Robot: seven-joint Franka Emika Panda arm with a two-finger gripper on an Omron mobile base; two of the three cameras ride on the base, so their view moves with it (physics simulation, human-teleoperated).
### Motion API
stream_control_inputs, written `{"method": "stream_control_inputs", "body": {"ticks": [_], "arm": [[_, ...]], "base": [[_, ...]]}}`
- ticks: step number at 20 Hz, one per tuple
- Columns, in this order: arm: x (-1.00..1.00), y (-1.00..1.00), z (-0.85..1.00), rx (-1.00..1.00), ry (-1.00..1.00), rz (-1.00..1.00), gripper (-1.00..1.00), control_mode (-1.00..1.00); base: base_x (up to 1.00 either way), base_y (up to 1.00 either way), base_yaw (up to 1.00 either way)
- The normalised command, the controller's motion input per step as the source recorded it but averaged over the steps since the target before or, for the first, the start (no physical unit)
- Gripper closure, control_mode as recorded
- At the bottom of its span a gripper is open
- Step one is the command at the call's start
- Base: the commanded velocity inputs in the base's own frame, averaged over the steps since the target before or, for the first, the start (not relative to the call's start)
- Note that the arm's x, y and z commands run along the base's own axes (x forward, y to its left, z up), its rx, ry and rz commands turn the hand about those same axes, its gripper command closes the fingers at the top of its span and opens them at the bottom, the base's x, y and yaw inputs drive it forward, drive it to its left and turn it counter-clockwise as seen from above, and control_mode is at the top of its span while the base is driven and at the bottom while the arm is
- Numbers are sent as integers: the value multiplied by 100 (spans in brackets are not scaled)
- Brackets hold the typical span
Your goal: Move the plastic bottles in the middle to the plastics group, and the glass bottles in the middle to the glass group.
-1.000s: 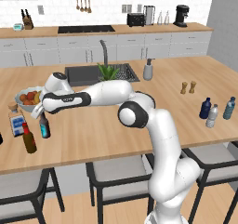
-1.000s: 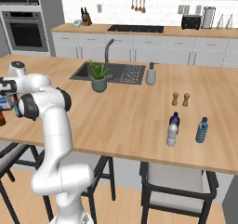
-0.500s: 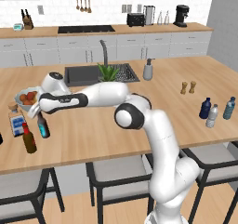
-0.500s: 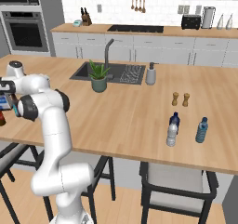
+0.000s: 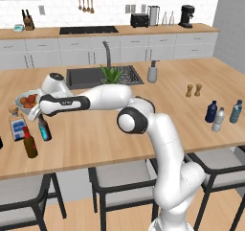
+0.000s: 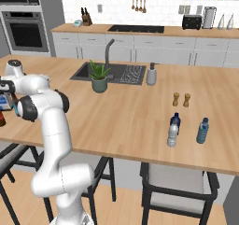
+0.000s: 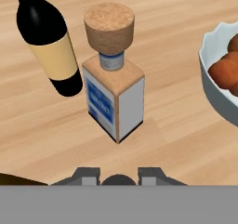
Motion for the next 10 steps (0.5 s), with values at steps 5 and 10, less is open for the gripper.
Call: {"method": "stream_control_inputs", "body": {"ticks": [5, 10], "arm": [[0, -7, 0, 7, -4, 0, 100, -100], [0, 0, 0, 9, 0, 0, 100, -100]], "base": [[0, 0, 0], [0, 0, 0]]}}
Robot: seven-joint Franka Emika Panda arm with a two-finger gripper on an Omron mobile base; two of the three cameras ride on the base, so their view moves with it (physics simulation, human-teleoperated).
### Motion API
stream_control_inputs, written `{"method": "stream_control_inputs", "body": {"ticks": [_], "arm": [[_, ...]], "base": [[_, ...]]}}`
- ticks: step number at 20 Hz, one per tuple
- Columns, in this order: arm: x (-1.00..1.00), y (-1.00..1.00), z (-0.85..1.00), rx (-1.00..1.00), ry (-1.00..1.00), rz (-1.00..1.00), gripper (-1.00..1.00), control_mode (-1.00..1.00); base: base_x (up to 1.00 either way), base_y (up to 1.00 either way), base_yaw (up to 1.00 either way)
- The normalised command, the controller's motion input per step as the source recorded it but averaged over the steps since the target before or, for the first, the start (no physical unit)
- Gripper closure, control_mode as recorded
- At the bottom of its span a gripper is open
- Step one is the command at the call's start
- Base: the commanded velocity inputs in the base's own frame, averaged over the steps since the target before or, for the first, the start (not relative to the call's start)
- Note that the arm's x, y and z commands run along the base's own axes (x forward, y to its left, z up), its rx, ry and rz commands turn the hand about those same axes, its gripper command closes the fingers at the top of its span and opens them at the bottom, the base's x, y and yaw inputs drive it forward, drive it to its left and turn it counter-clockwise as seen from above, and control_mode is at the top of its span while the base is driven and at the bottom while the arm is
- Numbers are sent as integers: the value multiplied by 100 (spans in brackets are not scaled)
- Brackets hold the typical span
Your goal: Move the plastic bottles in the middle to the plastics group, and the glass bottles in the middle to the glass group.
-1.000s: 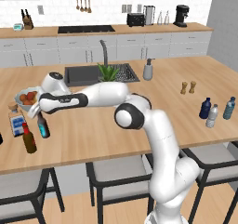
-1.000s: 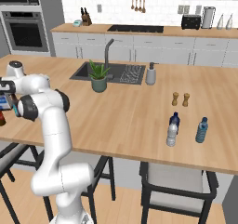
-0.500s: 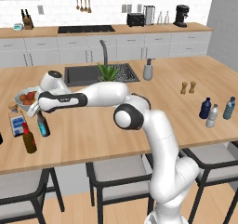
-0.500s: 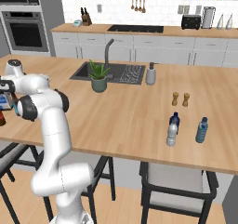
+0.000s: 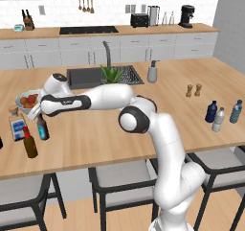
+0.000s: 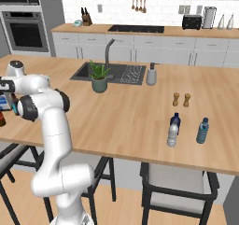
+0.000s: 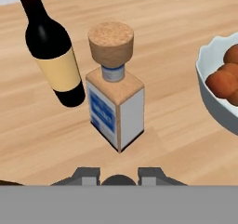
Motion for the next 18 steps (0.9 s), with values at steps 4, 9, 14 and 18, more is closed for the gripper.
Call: {"method": "stream_control_inputs", "body": {"ticks": [4, 9, 14, 18], "arm": [[0, 0, 0, 3, 0, 0, 100, -100], [0, 0, 0, 0, 0, 0, -100, -100], [0, 0, 0, 0, 0, 0, -100, -100], [0, 0, 0, 0, 0, 0, -100, -100]], "base": [[0, 0, 0], [0, 0, 0], [0, 0, 0], [0, 0, 0]]}}
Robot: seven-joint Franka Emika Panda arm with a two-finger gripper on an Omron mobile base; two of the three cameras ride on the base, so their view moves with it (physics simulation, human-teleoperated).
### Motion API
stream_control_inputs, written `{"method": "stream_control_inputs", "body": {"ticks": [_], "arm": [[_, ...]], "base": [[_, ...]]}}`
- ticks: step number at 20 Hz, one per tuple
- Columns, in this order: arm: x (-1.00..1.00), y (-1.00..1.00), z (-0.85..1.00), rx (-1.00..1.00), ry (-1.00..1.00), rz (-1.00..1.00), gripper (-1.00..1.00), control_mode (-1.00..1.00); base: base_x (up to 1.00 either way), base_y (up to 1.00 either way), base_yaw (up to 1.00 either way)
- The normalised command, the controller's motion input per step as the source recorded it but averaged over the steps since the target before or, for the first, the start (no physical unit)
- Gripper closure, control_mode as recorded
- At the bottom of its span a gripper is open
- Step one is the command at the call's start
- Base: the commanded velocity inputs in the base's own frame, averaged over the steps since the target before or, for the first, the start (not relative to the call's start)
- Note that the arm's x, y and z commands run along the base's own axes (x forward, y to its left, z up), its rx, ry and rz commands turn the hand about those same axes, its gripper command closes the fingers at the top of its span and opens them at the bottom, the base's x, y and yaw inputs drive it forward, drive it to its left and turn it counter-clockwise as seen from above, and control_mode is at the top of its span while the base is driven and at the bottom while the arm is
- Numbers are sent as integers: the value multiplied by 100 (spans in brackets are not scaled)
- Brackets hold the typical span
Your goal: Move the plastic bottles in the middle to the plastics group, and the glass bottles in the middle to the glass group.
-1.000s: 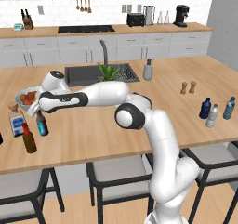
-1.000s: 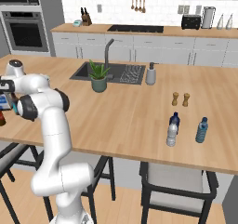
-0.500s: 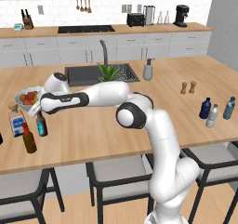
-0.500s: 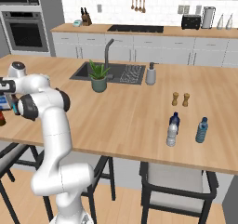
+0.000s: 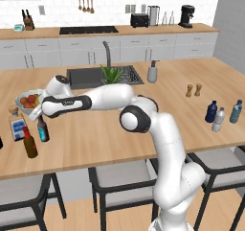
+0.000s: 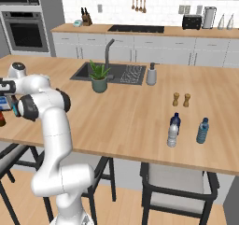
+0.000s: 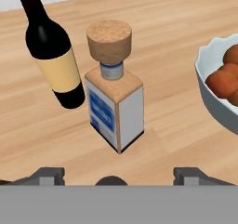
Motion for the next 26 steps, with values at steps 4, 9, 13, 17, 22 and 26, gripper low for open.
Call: {"method": "stream_control_inputs", "body": {"ticks": [4, 9, 13, 17, 22, 26], "arm": [[-8, -10, 30, 0, -11, -1, -100, -100], [-14, -52, 48, 0, -10, -8, -100, -100], [-11, -81, 39, 0, -4, -11, -100, -100], [-12, -99, 26, 0, 0, -15, -100, -100], [-8, -100, 25, 3, 0, -16, -100, -100], [-18, -100, 18, 7, 0, -20, -100, -100]], "base": [[0, 0, 0], [0, 0, 0], [0, 0, 0], [0, 0, 0], [0, 0, 0], [0, 0, 0]]}}
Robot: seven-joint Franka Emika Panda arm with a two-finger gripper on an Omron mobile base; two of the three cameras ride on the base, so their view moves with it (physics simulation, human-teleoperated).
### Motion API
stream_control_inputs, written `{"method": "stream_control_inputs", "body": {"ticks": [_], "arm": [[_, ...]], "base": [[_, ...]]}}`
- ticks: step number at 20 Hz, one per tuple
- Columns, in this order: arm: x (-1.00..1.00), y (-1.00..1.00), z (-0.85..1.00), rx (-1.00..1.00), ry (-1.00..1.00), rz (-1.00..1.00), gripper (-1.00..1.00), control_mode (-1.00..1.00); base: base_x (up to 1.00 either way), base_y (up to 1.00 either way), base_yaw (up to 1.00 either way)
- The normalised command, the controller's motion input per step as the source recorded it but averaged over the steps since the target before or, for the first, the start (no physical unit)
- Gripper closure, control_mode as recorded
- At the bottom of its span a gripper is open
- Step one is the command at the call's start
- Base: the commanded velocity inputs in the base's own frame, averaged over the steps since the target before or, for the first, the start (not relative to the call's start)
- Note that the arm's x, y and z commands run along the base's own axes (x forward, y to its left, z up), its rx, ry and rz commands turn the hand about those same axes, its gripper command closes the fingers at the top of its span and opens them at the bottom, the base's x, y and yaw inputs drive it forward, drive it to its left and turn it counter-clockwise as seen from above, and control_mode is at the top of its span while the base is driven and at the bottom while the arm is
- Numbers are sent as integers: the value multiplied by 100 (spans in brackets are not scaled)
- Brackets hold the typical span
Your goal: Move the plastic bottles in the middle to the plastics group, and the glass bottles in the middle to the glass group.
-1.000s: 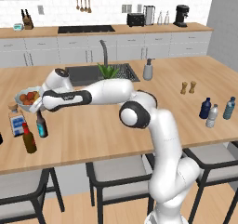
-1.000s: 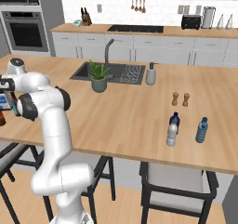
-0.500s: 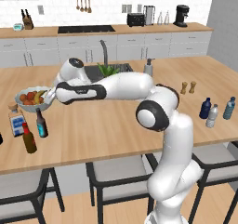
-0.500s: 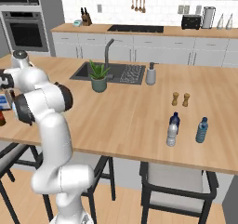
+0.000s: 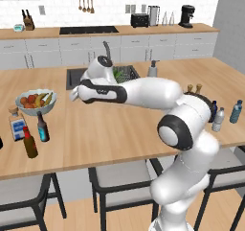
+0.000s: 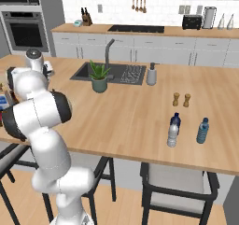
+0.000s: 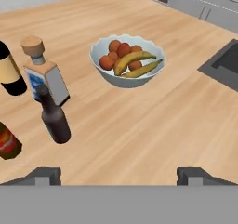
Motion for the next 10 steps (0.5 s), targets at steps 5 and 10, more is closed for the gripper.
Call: {"method": "stream_control_inputs", "body": {"ticks": [5, 10], "arm": [[-21, -100, 17, 8, 0, -21, -100, -100], [-25, -100, 18, 9, 0, -25, -100, -100]], "base": [[0, 0, 0], [0, 0, 0]]}}
